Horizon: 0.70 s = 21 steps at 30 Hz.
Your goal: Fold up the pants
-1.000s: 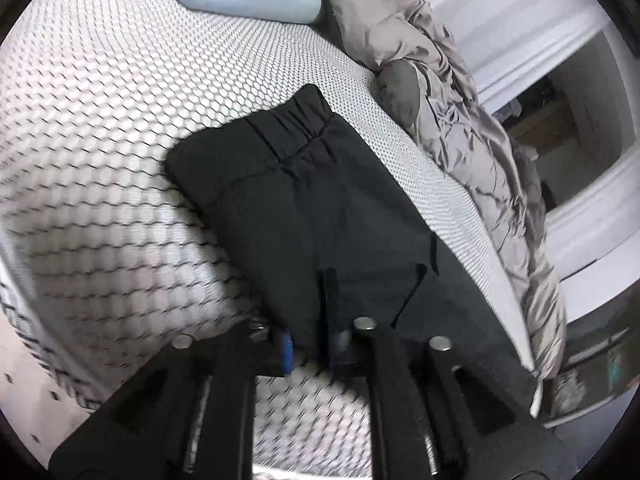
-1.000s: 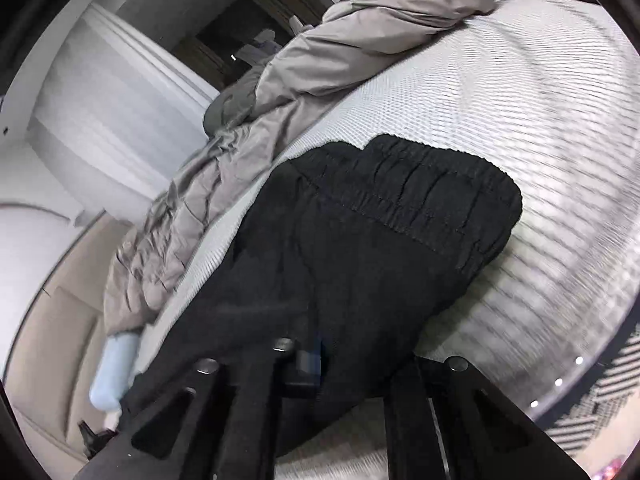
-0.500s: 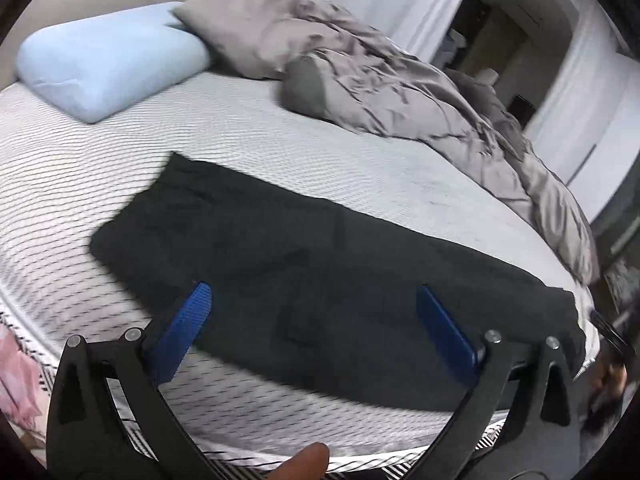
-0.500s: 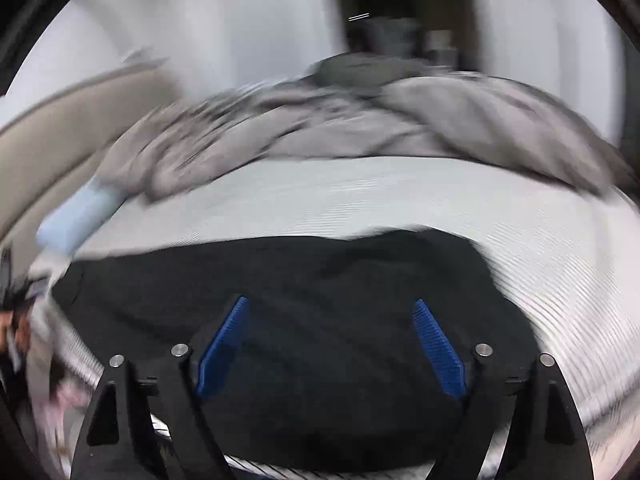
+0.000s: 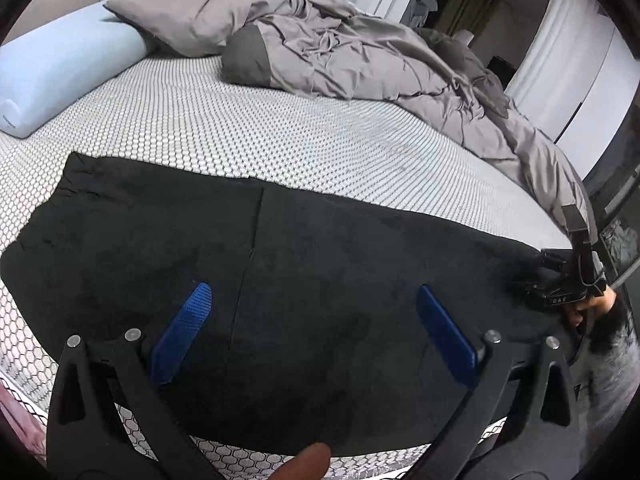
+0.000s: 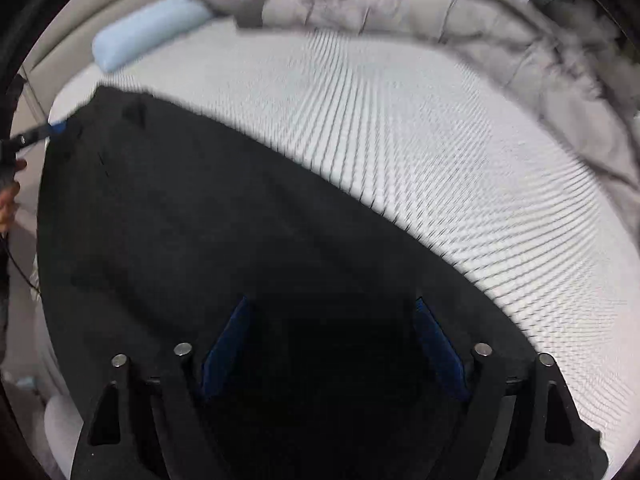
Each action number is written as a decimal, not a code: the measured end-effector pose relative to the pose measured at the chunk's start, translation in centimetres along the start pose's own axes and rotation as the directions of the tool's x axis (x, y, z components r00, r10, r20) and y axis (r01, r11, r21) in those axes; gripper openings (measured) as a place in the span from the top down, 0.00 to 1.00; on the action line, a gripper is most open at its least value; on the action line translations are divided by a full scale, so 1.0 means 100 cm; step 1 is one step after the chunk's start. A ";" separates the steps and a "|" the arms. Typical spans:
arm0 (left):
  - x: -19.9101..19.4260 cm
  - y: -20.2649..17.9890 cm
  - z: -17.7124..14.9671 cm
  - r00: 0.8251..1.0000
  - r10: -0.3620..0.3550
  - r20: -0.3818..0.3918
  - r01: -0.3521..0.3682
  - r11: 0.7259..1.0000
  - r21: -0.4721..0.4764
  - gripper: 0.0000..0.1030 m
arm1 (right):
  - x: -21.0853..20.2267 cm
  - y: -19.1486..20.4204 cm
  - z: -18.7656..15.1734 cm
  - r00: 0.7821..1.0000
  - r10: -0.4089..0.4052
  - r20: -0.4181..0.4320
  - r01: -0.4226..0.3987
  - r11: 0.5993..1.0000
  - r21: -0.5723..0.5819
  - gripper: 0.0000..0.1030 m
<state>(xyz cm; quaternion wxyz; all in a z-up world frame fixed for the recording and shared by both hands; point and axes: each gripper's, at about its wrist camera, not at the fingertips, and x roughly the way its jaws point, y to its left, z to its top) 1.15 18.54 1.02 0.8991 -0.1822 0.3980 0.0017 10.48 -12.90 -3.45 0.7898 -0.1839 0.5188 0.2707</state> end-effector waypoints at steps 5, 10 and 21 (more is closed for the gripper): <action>0.018 0.015 0.001 1.000 0.016 -0.020 -0.017 0.999 -0.034 0.01 | -0.008 0.010 -0.009 1.000 0.013 -0.016 -0.014 0.995 -0.097 0.88; 0.027 0.031 0.006 0.999 0.035 -0.025 -0.037 0.997 -0.073 0.01 | -0.036 0.010 -0.010 0.987 -0.093 0.132 0.108 0.988 -0.114 0.96; 0.007 0.048 -0.010 0.997 0.074 -0.017 -0.076 0.991 -0.111 0.01 | -0.062 -0.051 -0.039 0.948 -0.231 0.219 0.155 0.935 0.318 0.32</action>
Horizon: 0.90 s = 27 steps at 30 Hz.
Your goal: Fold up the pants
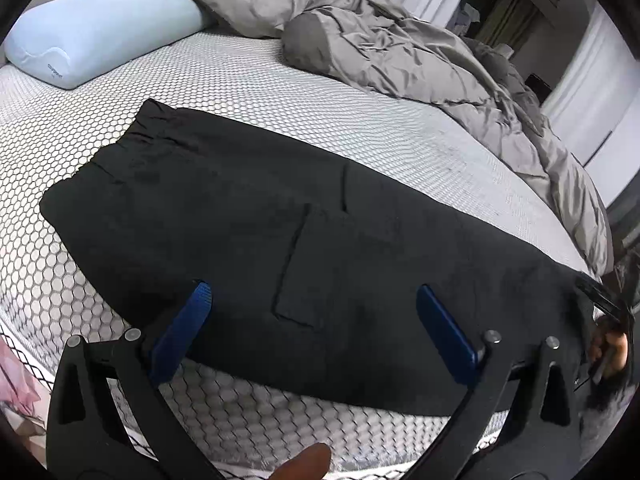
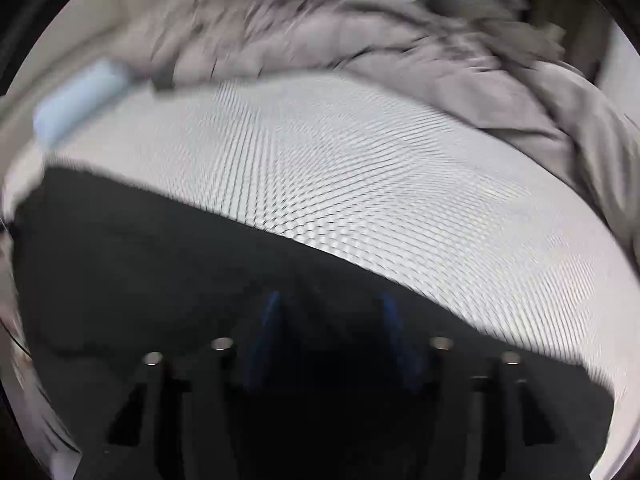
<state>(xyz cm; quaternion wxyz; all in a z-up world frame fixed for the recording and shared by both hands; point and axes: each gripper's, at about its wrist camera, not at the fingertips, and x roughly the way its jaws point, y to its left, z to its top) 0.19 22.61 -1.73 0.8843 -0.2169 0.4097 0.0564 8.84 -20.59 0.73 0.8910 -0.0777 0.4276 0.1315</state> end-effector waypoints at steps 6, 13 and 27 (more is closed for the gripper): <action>0.008 -0.044 -0.019 0.996 -0.079 -0.030 0.082 0.992 0.101 0.01 | -0.102 -0.067 -0.106 0.984 -0.097 0.150 0.054 0.961 0.272 0.16; 0.031 -0.090 -0.033 0.997 -0.043 -0.057 0.052 0.985 0.164 0.01 | -0.133 -0.153 -0.144 0.980 -0.154 0.122 0.085 0.894 0.441 0.17; 0.041 -0.090 -0.033 0.996 0.009 -0.089 0.007 0.986 0.169 0.01 | -0.055 -0.201 -0.061 0.984 -0.176 0.014 0.164 0.941 0.298 0.52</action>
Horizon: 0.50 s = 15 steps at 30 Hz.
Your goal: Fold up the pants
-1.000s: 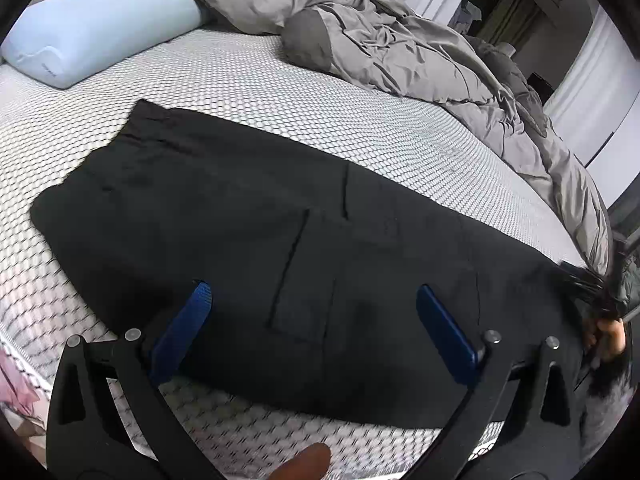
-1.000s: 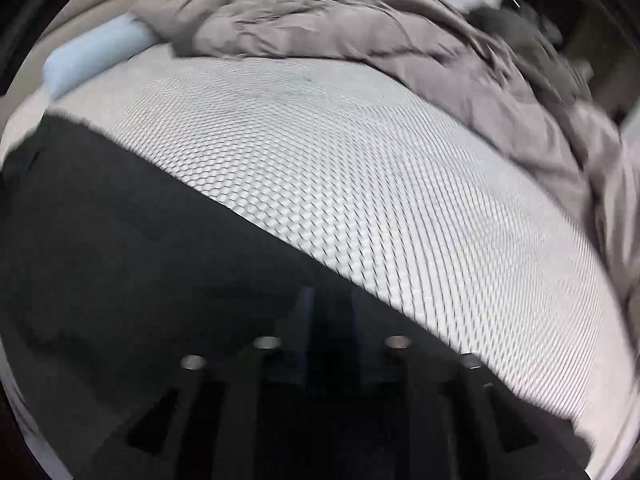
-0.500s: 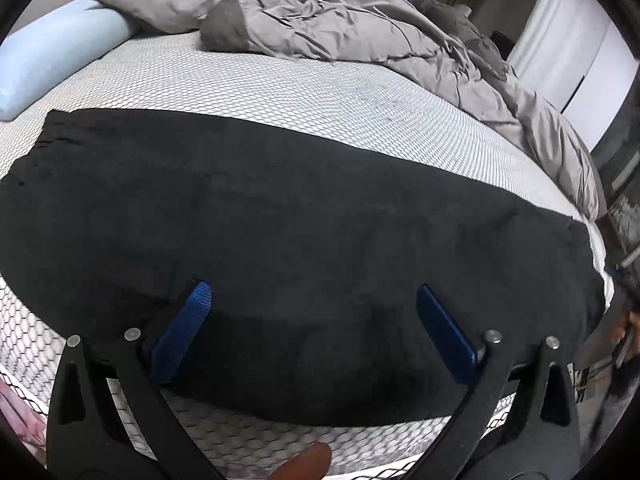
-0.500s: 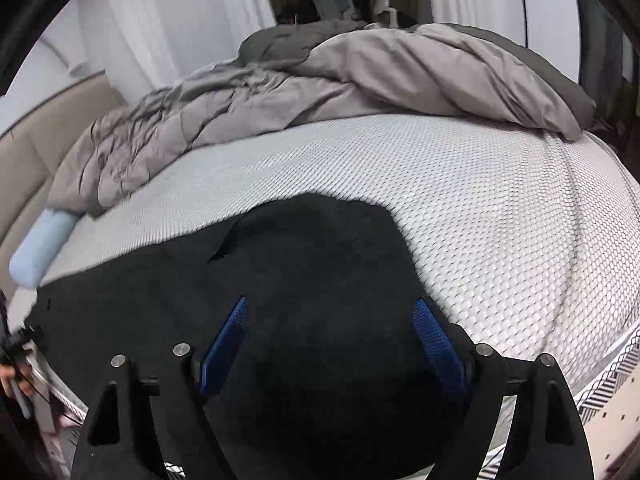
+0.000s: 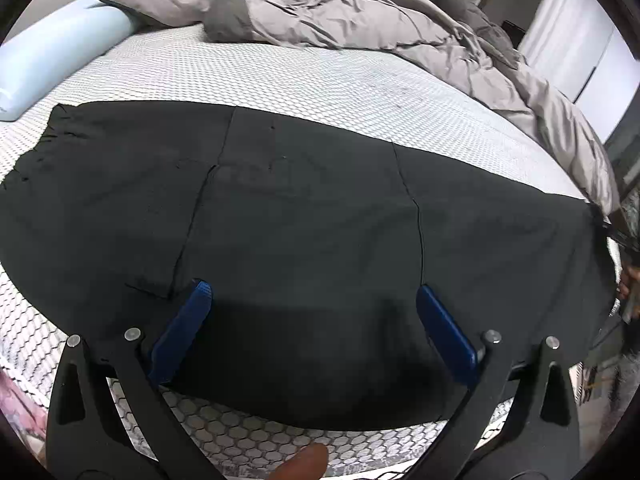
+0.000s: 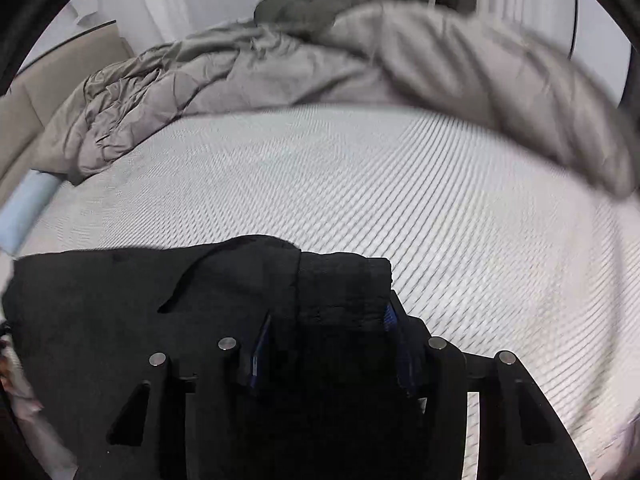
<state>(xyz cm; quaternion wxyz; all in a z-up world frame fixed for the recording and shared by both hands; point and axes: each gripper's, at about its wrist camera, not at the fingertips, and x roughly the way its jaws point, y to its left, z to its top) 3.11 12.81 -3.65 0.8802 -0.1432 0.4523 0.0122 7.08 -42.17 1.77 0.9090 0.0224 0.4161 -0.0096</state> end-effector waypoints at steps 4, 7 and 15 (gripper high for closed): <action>-0.003 0.000 0.000 1.000 0.023 0.004 -0.023 1.000 0.000 0.01 | 0.022 -0.006 0.002 0.985 -0.156 -0.078 0.159 0.987 0.032 0.34; -0.020 0.012 -0.005 0.999 0.023 0.027 -0.022 0.999 -0.024 0.01 | 0.003 -0.013 -0.009 0.995 -0.093 -0.031 0.096 0.992 0.084 0.29; -0.068 0.112 -0.026 0.992 0.018 0.124 0.022 0.950 -0.313 0.01 | -0.120 -0.043 -0.114 0.972 0.041 0.230 -0.114 0.943 0.313 0.09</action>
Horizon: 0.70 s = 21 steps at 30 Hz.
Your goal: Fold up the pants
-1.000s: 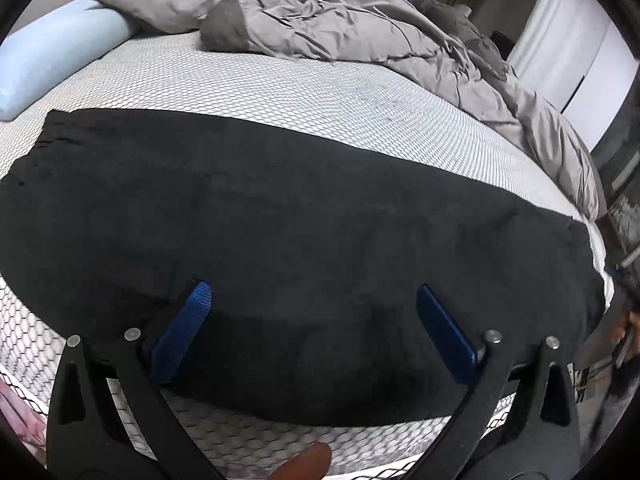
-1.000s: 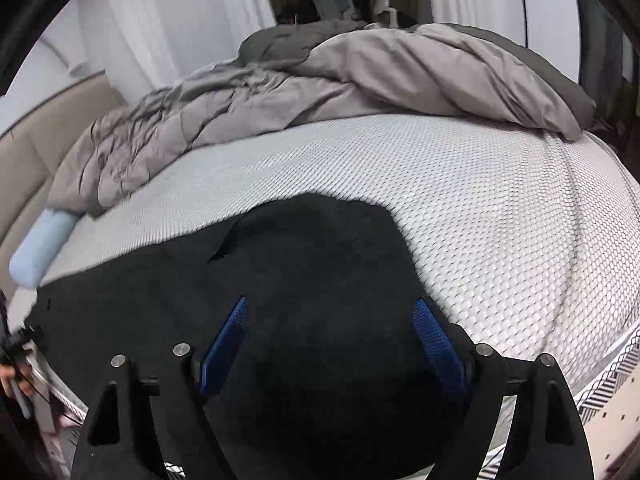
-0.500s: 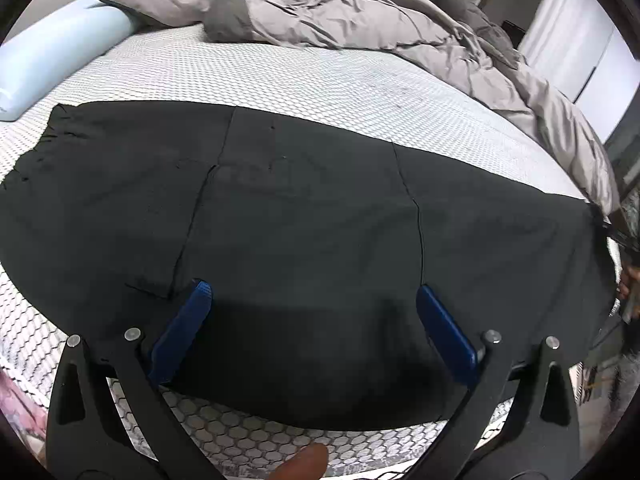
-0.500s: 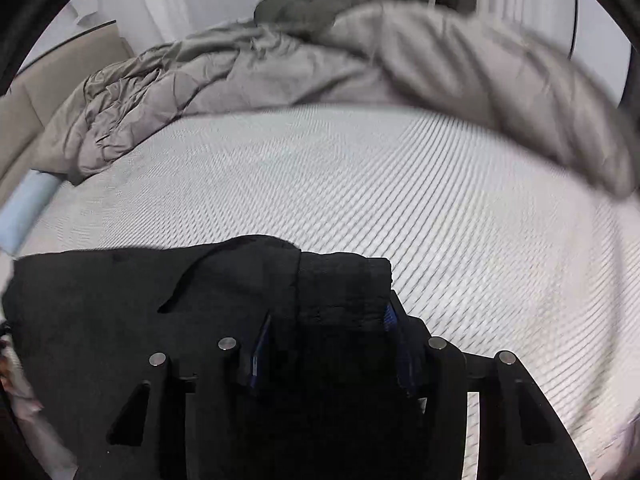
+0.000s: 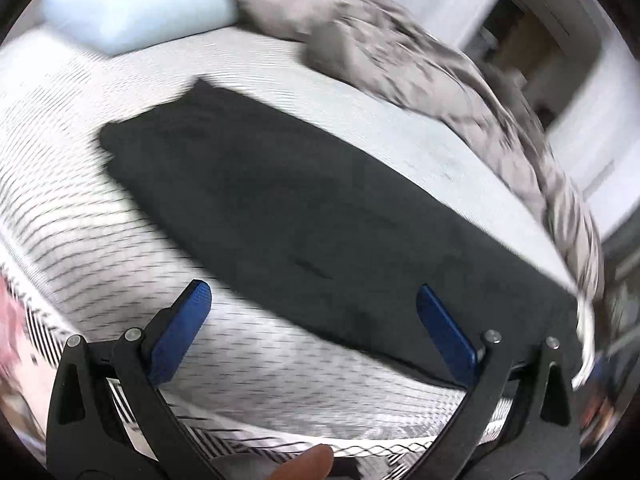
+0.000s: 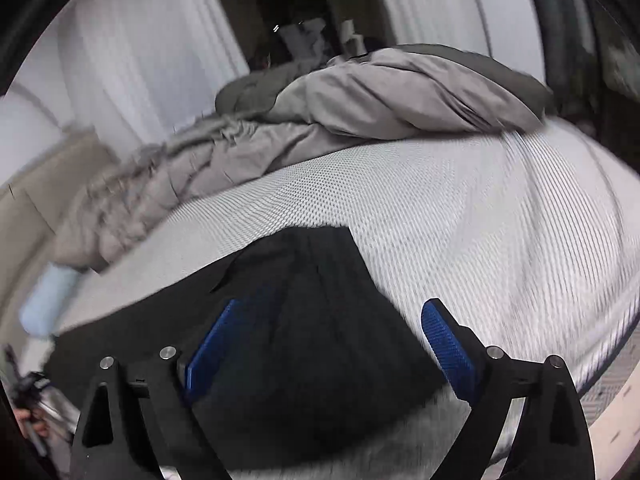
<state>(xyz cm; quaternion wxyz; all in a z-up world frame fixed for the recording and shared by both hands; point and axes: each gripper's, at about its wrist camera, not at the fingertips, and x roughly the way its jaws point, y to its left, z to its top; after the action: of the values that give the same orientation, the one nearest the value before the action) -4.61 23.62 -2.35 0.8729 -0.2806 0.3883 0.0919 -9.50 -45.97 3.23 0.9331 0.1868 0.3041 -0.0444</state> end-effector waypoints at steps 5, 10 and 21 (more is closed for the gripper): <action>0.012 0.053 0.013 0.996 -0.081 -0.042 0.073 0.981 -0.182 0.19 | -0.025 -0.017 -0.053 0.999 0.055 -0.001 -0.054 0.989 0.139 0.09; 0.039 0.078 0.042 0.990 -0.143 -0.014 0.133 0.948 -0.291 0.38 | -0.026 -0.025 -0.090 0.995 0.098 -0.017 -0.091 0.968 0.235 0.09; 0.026 0.124 0.064 0.993 0.030 0.114 0.009 0.946 -0.323 0.98 | -0.014 -0.015 -0.108 0.991 0.136 -0.019 -0.125 0.953 0.277 0.09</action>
<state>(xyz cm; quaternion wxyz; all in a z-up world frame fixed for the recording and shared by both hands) -3.52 37.30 -5.95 0.8359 -0.4119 0.3176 0.1754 -16.85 -43.34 -4.51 0.8931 0.3350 0.2995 -0.0209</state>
